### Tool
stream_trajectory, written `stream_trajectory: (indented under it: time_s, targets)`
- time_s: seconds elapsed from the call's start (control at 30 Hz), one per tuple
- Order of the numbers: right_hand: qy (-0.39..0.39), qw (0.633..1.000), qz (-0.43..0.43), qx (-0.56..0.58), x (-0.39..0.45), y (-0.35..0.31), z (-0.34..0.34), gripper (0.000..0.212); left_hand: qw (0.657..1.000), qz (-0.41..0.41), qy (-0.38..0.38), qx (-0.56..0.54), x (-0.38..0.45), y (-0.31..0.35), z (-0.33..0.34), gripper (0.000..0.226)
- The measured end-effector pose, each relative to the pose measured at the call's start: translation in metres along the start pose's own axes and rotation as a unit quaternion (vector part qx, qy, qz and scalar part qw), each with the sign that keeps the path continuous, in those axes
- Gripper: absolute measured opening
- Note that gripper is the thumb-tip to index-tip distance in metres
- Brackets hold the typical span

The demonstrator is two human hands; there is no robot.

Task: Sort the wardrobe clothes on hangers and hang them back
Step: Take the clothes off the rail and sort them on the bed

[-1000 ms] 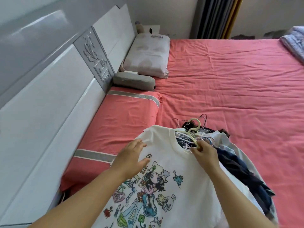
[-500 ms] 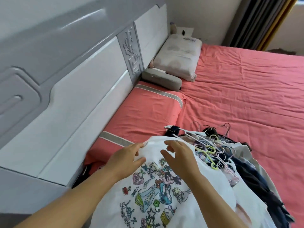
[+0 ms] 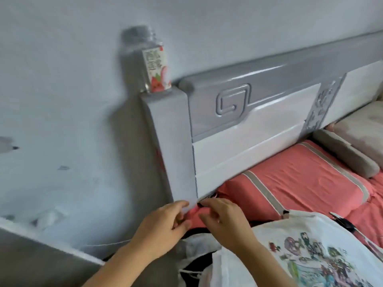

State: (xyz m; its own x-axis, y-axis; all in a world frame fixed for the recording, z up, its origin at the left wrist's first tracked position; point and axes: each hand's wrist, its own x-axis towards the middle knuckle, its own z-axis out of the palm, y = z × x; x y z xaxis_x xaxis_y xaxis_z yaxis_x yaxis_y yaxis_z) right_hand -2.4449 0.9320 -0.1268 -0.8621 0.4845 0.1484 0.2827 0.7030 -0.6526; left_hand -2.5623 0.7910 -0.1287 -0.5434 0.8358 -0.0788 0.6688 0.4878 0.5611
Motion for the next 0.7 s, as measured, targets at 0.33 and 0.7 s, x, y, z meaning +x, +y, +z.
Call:
stream_trajectory:
  time_s: [0.33,0.7]
  targets:
    - [-0.161,0.967,-0.191,0.060,0.009,-0.200,0.147,0.047,0.954,-0.213,0.209,-0.035,-0.208,-0.168,-0.113,0.047]
    - [-0.297,0.829,-0.453,0.137,-0.008,-0.415,0.268,0.034,0.825,-0.409,0.387,-0.045,-0.397,-0.227,-0.199,0.041]
